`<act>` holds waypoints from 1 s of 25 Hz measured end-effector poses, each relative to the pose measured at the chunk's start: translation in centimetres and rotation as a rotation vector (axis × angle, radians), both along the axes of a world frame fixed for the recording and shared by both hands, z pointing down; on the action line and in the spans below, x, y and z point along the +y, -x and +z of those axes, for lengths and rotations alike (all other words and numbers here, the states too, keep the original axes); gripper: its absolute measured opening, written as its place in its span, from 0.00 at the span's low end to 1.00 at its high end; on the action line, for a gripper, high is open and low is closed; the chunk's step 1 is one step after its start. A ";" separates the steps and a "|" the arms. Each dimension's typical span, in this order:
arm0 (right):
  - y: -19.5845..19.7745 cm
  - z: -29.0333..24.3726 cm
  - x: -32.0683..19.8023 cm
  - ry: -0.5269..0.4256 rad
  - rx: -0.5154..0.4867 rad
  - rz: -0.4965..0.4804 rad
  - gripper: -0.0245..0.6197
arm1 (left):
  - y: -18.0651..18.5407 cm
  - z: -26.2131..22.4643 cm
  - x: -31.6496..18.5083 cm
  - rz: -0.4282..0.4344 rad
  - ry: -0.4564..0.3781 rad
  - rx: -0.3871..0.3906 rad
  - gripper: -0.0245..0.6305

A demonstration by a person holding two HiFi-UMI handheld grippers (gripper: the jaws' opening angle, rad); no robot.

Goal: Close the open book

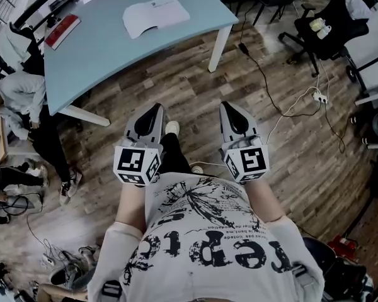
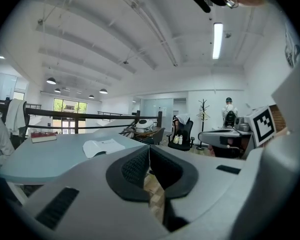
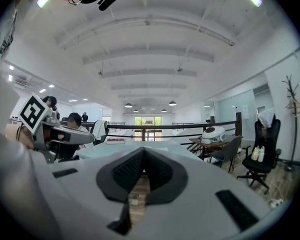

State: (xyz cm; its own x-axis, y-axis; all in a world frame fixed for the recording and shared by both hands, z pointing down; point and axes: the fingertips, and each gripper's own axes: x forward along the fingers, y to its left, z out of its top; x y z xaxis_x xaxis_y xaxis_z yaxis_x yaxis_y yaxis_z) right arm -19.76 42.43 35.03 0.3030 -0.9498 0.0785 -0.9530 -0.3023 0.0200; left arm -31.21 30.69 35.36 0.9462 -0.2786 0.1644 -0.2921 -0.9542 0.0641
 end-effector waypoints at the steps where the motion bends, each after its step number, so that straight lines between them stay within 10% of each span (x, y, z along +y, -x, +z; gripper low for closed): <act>1: -0.4 0.1 -0.7 0.004 0.002 -0.003 0.05 | -0.5 0.1 -0.9 -0.006 0.004 0.002 0.07; 25: -22.6 -0.8 -34.4 0.010 0.041 0.034 0.05 | -22.9 -0.1 -35.4 -0.003 0.043 -0.007 0.07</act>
State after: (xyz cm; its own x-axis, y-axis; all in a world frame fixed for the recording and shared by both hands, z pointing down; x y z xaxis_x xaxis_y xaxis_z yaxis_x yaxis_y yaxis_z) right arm 2.83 8.07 34.23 0.3386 -0.9380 0.0748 -0.9404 -0.3345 0.0617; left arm -8.28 -4.68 35.22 0.9441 -0.2743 0.1826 -0.2959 -0.9497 0.1031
